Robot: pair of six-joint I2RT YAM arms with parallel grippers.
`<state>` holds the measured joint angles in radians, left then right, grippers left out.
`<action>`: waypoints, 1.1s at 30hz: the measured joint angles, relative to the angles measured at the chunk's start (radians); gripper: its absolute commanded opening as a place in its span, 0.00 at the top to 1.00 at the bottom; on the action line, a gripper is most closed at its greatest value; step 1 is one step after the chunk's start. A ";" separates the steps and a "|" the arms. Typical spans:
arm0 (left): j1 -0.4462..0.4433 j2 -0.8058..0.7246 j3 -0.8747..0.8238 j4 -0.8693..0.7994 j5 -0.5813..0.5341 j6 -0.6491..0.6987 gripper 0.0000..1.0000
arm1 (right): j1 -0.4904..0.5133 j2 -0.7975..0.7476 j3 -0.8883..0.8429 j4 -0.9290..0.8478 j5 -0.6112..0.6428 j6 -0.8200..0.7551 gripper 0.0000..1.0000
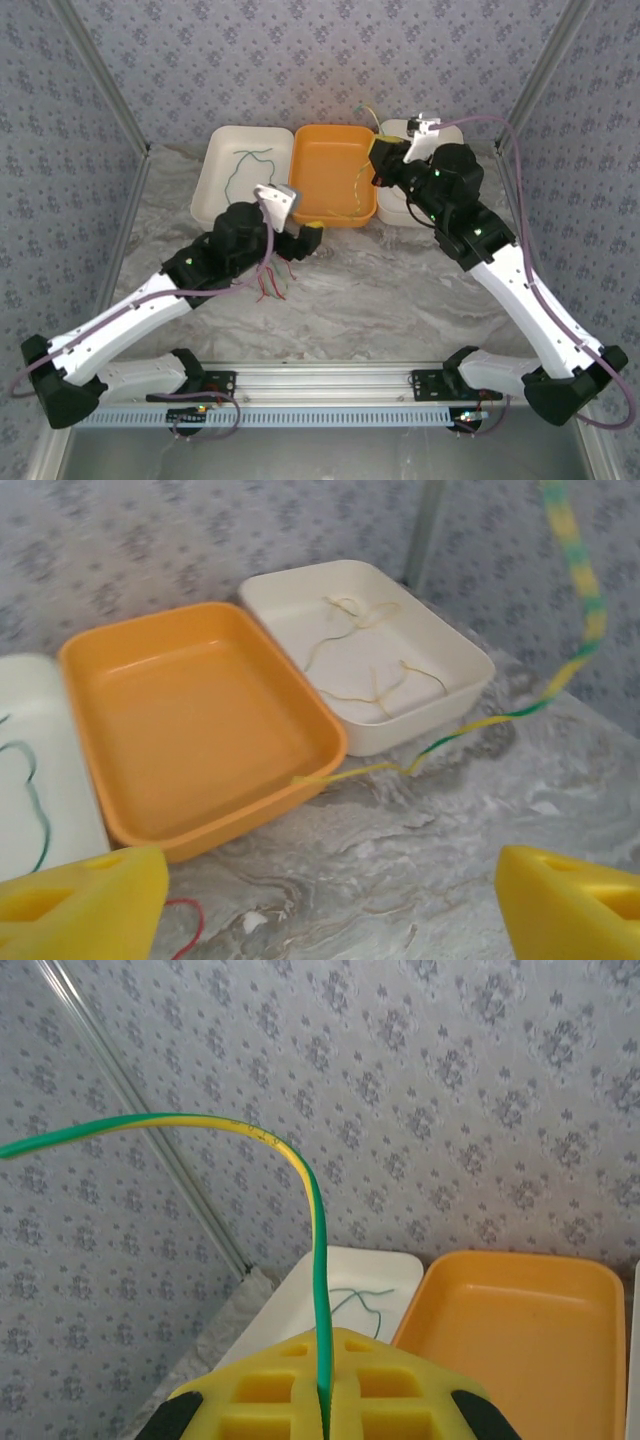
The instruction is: Untangle the cables
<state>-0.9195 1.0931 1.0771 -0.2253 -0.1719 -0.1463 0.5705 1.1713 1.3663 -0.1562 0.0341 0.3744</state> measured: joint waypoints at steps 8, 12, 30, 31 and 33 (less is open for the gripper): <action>-0.059 0.120 0.030 0.113 0.034 0.140 0.10 | 0.000 0.016 0.000 -0.058 -0.053 0.047 1.00; -0.063 0.174 0.037 0.156 0.051 0.157 0.11 | 0.000 0.016 0.000 -0.058 -0.075 0.069 1.00; -0.043 0.303 0.154 0.166 0.125 0.092 1.00 | -0.042 -0.017 -0.020 -0.075 -0.091 0.127 0.45; -0.023 0.312 0.178 0.148 0.149 0.072 1.00 | -0.055 -0.020 -0.020 -0.086 -0.090 0.128 0.41; 0.031 0.333 0.221 0.133 0.194 0.039 1.00 | -0.074 -0.032 -0.020 -0.111 -0.077 0.122 0.39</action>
<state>-0.8886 1.4261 1.2980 -0.0925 0.0219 -0.1074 0.4969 1.1397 1.3464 -0.2668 -0.0429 0.4961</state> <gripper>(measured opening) 0.064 0.588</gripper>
